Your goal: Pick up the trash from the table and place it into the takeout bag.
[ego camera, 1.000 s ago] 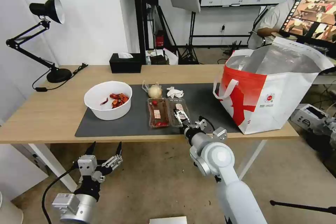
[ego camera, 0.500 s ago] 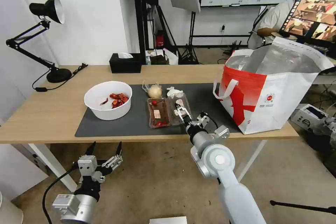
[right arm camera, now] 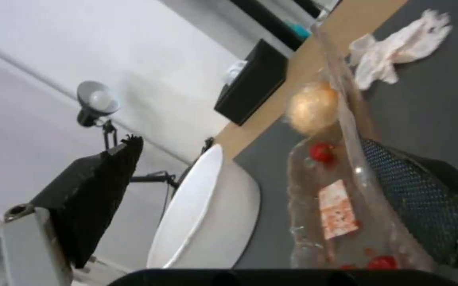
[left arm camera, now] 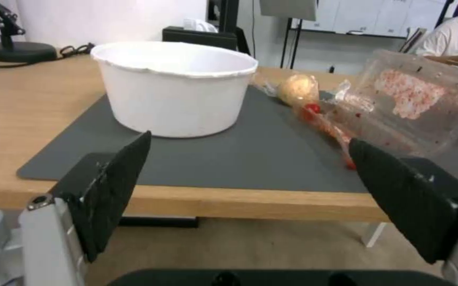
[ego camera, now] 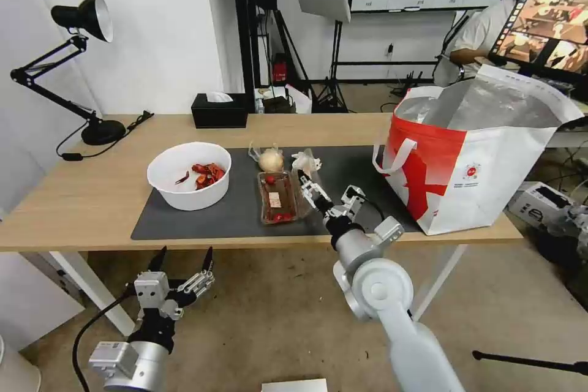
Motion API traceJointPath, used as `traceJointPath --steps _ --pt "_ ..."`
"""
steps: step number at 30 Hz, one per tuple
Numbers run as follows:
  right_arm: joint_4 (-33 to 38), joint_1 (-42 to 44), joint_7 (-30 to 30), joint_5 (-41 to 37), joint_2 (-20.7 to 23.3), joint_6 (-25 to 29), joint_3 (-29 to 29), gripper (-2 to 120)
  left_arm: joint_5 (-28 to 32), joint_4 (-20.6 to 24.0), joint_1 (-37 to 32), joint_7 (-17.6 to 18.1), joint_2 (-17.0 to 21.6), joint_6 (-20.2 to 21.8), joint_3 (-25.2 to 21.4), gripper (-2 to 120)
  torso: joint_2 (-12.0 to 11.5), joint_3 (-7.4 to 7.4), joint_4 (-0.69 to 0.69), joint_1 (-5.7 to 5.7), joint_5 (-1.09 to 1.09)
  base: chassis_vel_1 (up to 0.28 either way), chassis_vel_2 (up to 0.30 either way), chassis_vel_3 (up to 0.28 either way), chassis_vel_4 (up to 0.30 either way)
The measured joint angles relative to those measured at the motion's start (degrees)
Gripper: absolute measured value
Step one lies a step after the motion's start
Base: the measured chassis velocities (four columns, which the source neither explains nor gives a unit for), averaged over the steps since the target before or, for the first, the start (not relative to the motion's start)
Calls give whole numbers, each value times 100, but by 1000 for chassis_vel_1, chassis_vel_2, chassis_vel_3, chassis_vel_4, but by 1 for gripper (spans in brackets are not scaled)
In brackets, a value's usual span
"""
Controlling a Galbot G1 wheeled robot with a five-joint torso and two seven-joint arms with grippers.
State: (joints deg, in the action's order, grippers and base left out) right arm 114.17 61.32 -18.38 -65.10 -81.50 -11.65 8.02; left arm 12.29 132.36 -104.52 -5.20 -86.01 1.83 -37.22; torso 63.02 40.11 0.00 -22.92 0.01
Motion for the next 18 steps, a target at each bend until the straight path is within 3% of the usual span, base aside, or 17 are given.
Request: traceJointPath --steps 6,12,18 --pt "-329 -446 -175 -304 -162 -146 -162 100 69 5 -5 3 42 -11 -64 100 0 0 -1 0 0 0 0 0 0" --pt "-949 -1050 -1004 -1236 -537 -779 -253 100 89 9 -1 24 43 -12 -91 100 0 0 -2 0 0 0 0 0 0" --pt "-1278 -1282 -1362 -1599 -777 -849 -234 100 103 -13 30 114 85 -12 -112 100 0 0 -1 0 0 0 0 0 0"
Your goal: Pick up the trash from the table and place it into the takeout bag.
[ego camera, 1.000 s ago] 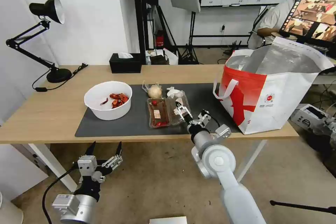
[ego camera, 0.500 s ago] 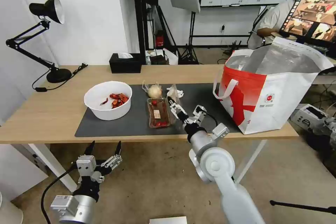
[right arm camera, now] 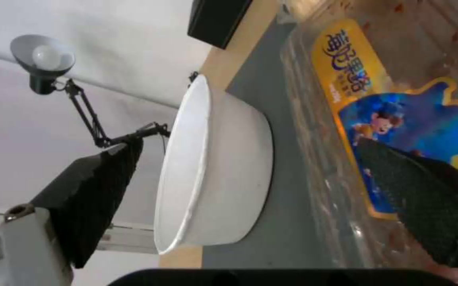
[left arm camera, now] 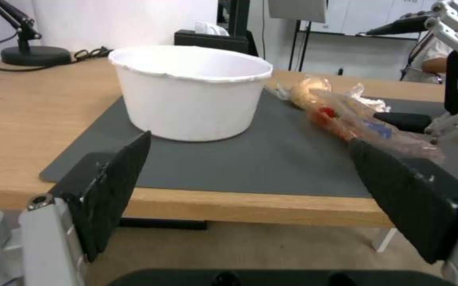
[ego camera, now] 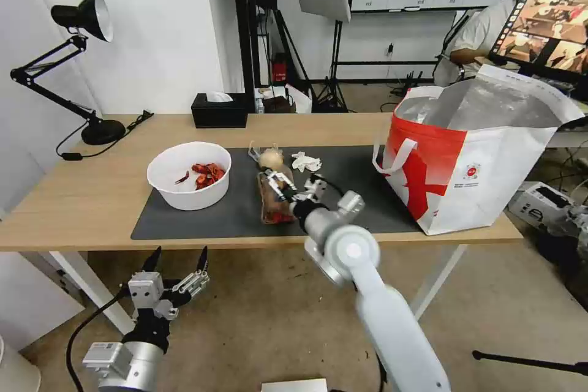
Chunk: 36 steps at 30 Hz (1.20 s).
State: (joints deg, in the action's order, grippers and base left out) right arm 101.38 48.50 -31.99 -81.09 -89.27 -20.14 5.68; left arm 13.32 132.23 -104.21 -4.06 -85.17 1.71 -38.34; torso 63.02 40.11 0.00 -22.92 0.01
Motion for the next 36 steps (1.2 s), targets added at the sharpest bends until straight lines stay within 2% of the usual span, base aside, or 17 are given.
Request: traceJointPath --steps 12,14,15,17,18,19,22,23,26,27,29,30,31,34,36 --pt "34 -22 85 91 92 66 -90 100 14 12 15 -1 26 0 -5 100 1 -1 0 1 -1 0 0 0 0" --pt "29 -76 551 616 303 170 -201 100 14 -7 27 -3 56 -1 -3 100 1 -1 0 1 -1 0 0 0 0" --pt "29 -76 551 616 303 170 -201 100 14 -7 27 -3 56 -1 -3 100 1 -1 0 1 -1 0 0 0 0" --pt "-41 -257 1215 1325 629 218 -335 94 15 -23 49 -5 103 -20 -7 100 1 -1 1 1 -2 0 0 0 0" --pt "-193 -557 1807 2009 1009 259 -507 86 30 -39 80 -8 150 -36 -17 100 1 0 1 1 -3 0 0 0 0" --pt "-193 -557 1807 2009 1009 259 -507 86 30 -39 80 -8 150 -36 -17 100 1 0 1 1 -3 0 0 0 0" --pt "-804 -1374 2891 3189 1663 552 -977 72 66 -74 143 -8 209 -42 -31 100 1 0 2 1 -2 0 0 0 0" --pt "-804 -1374 2891 3189 1663 552 -977 72 66 -74 143 -8 209 -42 -31 100 1 0 2 1 -2 0 0 0 0" --pt "-1673 -2131 3822 3580 1936 1014 -1471 59 76 -104 172 -8 224 -44 -26 100 0 0 -1 0 -2 0 0 0 0" --pt "-1673 -2131 3822 3580 1936 1014 -1471 59 76 -104 172 -8 224 -44 -26 100 0 0 -1 0 -2 0 0 0 0" --pt "-2191 -2474 4430 3799 1981 1116 -1666 49 83 -134 196 -9 240 -44 -8 100 0 0 0 0 -1 0 0 0 0" --pt "-2386 -2598 4708 3853 1990 1096 -1738 44 87 -142 205 -9 240 -44 0 100 0 0 0 0 -1 0 0 0 0" --pt "-2386 -2598 4708 3853 1990 1096 -1738 44 87 -142 205 -9 240 -44 0 100 0 0 0 0 -1 0 0 0 0" --pt "-2728 -2828 5245 3907 2006 850 -1907 28 151 -148 217 -9 199 -38 30 100 0 0 0 0 -1 0 0 0 0" --pt "-2779 -2855 5325 3924 2005 815 -1931 25 172 -148 219 -8 191 -33 34 100 0 0 0 0 -2 0 0 0 0"
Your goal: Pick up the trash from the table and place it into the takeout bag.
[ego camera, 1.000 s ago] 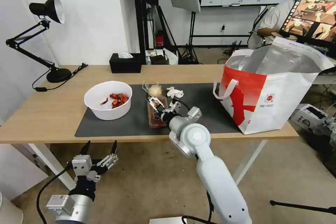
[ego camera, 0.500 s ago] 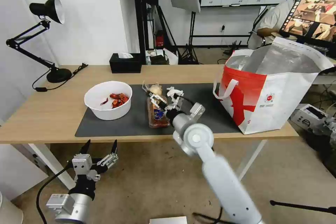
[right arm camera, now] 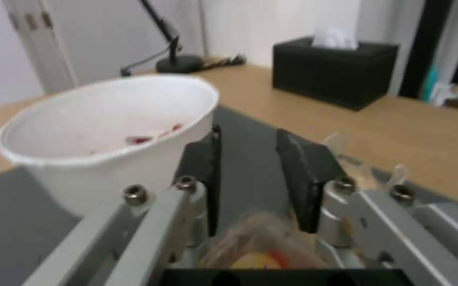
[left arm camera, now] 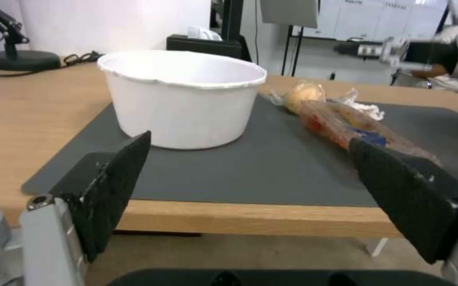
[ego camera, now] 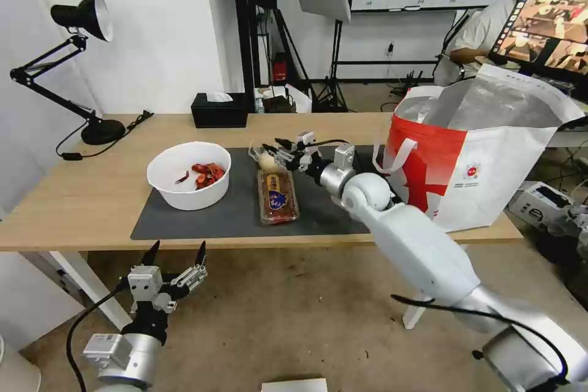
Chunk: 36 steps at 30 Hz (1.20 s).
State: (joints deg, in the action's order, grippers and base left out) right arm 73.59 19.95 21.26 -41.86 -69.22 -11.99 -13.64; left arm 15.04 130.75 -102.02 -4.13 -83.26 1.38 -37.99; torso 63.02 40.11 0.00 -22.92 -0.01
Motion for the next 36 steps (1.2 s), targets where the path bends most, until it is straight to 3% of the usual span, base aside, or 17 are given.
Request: traceJointPath --steps 6,13,19,21,25,28,31,33,34,36 --pt "-541 -228 306 146 -121 -158 -246 1 324 -19 36 -42 42 86 -30 100 0 0 0 0 1 0 0 0 0" --pt "-713 -275 234 149 -185 -230 -407 0 856 32 156 -232 112 546 -34 100 0 -1 0 0 1 0 0 0 0" --pt "-761 -278 132 146 -202 -277 -450 0 1507 48 313 -270 486 876 -16 100 0 0 -1 0 2 0 0 0 0" --pt "-757 -267 97 139 -171 -298 -457 0 2050 31 495 -271 865 1148 -81 100 0 0 0 0 1 0 0 0 0" --pt "-731 -261 58 120 -138 -333 -461 0 2591 39 695 -198 1237 1581 -159 100 0 0 0 0 2 0 0 0 0" --pt "-704 -255 34 103 -107 -363 -476 0 3661 73 1109 247 1755 2260 -167 100 0 0 1 0 1 0 0 0 0" --pt "-698 -255 34 101 -105 -372 -482 0 4108 36 1279 389 1904 2373 -145 100 0 0 0 0 1 0 0 0 0" --pt "-671 -252 14 99 -98 -388 -483 0 5124 -182 1639 554 2243 2518 -139 100 0 0 1 0 3 0 0 0 0" --pt "-671 -252 14 99 -98 -388 -483 0 5124 -182 1639 554 2243 2518 -139 100 0 0 1 0 3 0 0 0 0" --pt "-634 -250 6 86 -88 -421 -485 0 6068 -405 1963 696 2603 2701 -146 100 0 0 0 0 2 0 0 0 0"
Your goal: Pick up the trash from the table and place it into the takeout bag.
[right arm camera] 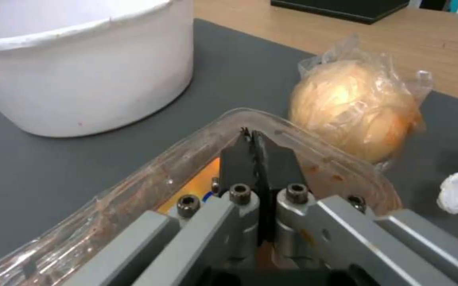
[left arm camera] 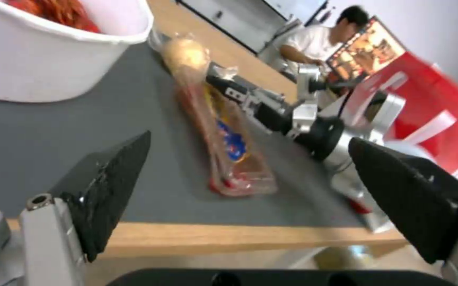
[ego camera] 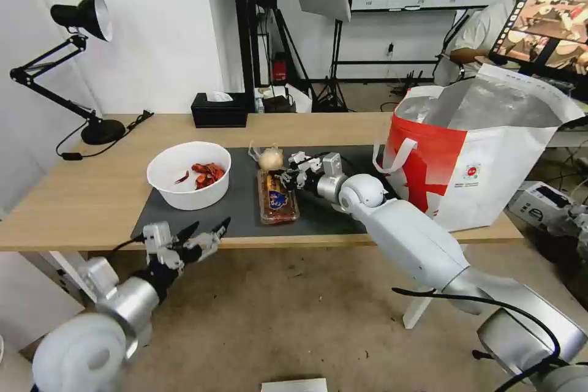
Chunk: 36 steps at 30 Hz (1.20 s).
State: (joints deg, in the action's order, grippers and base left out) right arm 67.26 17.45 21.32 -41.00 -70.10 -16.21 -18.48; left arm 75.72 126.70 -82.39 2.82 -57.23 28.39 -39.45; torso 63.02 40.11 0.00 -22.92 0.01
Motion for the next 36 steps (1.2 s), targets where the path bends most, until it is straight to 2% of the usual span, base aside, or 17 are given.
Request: traceJointPath --steps 1,2,5,6,9,15,20,27,36 --pt "11 -1 -1 -5 6 -10 -7 0 331 -64 101 44 108 66 7 100 0 0 0 0 0 0 0 0 0" --pt "11 -1 -1 -5 6 -10 -7 0 331 -64 101 44 108 66 7 100 0 0 0 0 0 0 0 0 0" --pt "21 -27 1 -18 14 -30 -37 0 1695 -282 531 431 326 465 89 100 0 0 0 0 0 0 0 0 0" --pt "21 -27 1 -18 14 -30 -37 0 1695 -282 531 431 326 465 89 100 0 0 0 0 0 0 0 0 0" --pt "-12 -105 8 -20 -2 -33 -98 0 2310 -463 856 676 352 671 224 100 0 0 2 0 0 0 0 0 0" --pt "-158 -304 66 -21 -136 -33 -269 0 2502 -779 1121 818 404 816 389 100 0 0 -2 0 0 0 0 0 0" --pt "-196 -382 101 -18 -152 -33 -363 0 2488 -1021 1363 831 466 822 543 100 0 0 0 0 -1 0 0 0 0" --pt "-175 -438 156 -15 -107 -54 -442 0 2471 -1146 1453 854 472 832 605 100 0 0 0 1 -1 0 0 0 0" --pt "-77 -443 169 0 -2 -84 -476 0 2298 -1316 1673 853 430 1090 807 100 0 0 -1 1 -1 0 0 0 0"
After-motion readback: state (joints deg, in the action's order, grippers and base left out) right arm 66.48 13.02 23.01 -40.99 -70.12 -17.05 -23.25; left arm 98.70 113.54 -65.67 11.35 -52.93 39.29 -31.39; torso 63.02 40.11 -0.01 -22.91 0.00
